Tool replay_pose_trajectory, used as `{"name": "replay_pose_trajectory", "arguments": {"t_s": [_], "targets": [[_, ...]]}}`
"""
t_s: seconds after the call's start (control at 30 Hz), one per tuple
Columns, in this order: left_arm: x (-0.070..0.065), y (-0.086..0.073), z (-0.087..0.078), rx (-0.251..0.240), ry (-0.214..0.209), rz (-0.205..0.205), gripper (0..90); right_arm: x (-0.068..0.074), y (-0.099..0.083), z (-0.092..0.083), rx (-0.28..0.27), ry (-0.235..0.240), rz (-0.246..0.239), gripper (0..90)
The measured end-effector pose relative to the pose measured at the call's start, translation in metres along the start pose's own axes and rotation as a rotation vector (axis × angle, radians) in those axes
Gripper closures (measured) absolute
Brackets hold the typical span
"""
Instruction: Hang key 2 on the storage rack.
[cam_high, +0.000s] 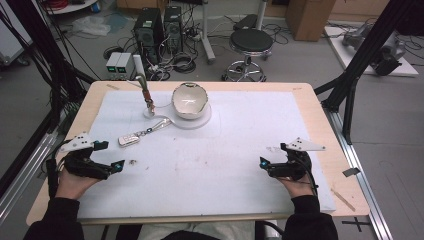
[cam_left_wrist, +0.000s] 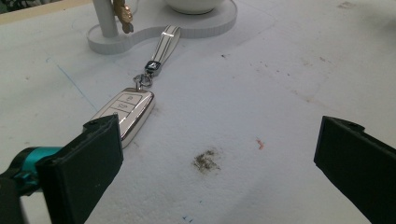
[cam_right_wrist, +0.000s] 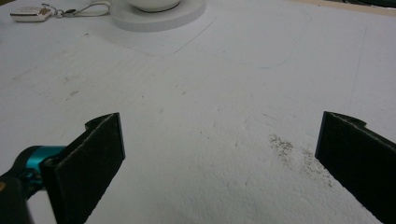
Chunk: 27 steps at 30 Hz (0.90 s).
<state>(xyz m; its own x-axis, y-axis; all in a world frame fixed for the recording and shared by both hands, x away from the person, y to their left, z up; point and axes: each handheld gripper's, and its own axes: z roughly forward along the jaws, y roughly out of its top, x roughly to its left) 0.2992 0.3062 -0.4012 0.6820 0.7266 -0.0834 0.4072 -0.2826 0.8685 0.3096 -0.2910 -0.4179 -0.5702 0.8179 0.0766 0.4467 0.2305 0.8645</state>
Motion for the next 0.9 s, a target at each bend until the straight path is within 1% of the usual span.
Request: {"name": "replay_pose_trajectory", "arguments": {"t_s": [0.13, 0.17, 0.2, 0.43, 0.5, 0.6, 0.73, 0.9], "targets": [[0.002, 0.002, 0.004, 0.012, -0.006, -0.001, 1.7, 0.000, -0.003, -0.006, -0.015, -0.010, 0.000, 0.6], [0.002, 0.003, 0.005, 0.016, -0.006, -0.004, 1.7, 0.000, -0.003, -0.007, -0.019, -0.011, -0.007, 0.6], [0.003, 0.003, 0.006, 0.019, -0.008, -0.005, 1.7, 0.000, -0.003, -0.008, -0.019, -0.009, -0.001, 0.6], [0.007, 0.008, 0.011, 0.026, -0.012, -0.029, 1.7, 0.001, -0.007, -0.013, -0.030, -0.010, -0.011, 0.6], [0.010, 0.010, 0.014, 0.046, -0.020, -0.029, 1.7, 0.001, -0.008, -0.014, -0.028, -0.011, -0.001, 0.6], [0.012, 0.012, 0.019, 0.067, -0.020, -0.026, 1.7, -0.001, -0.009, -0.015, -0.029, -0.015, -0.002, 0.6], [0.016, 0.021, 0.025, 0.098, -0.021, -0.011, 1.7, -0.002, -0.011, -0.017, -0.031, -0.017, 0.004, 0.6], [0.016, 0.031, 0.031, 0.116, -0.020, 0.007, 1.7, -0.003, -0.013, -0.018, -0.033, -0.021, 0.003, 0.6]]}}
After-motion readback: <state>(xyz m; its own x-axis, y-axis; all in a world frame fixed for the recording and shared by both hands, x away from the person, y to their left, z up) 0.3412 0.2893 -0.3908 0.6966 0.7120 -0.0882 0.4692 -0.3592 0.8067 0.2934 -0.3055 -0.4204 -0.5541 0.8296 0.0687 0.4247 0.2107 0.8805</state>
